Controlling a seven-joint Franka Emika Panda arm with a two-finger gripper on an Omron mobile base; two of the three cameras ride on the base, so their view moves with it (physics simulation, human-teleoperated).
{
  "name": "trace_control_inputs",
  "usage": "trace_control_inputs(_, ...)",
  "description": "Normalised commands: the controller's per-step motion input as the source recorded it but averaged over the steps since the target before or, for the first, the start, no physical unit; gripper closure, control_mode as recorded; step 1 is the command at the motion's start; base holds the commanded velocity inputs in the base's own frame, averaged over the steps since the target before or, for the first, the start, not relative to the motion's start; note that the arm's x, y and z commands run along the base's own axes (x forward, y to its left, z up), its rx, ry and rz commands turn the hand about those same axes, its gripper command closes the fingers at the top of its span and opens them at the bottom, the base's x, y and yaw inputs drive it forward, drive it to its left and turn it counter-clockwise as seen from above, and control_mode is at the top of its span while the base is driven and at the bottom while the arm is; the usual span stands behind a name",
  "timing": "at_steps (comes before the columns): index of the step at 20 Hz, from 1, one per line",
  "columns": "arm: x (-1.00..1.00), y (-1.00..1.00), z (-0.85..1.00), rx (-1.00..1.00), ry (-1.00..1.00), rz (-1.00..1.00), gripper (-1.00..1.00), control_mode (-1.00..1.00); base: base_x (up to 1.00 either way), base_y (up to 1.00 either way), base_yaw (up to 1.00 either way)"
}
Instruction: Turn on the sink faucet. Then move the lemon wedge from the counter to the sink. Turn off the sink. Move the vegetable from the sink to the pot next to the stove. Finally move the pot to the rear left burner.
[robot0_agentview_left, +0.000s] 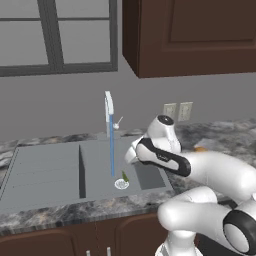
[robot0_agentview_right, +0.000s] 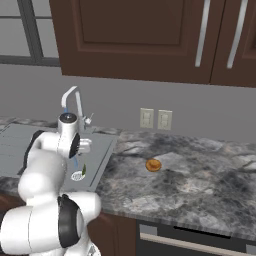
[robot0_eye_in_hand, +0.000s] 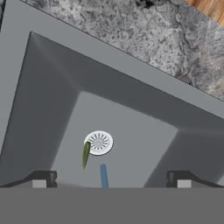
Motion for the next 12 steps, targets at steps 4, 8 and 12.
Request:
trace_control_inputs(4, -0.01, -0.17, 0.40, 0.01, -0.12, 0.13, -1.00, -1.00, 0.00, 0.00, 0.00)
trace_control_inputs(8, 0.00, -0.18, 0.40, 0.01, -0.16, 0.14, -1.00, -1.00, 0.00, 0.00, 0.00)
trace_control_inputs(12, 0.00, -0.28, 0.10, 0.11, -0.02, 0.03, -1.00, -1.00, 0.00, 0.00, 0.00)
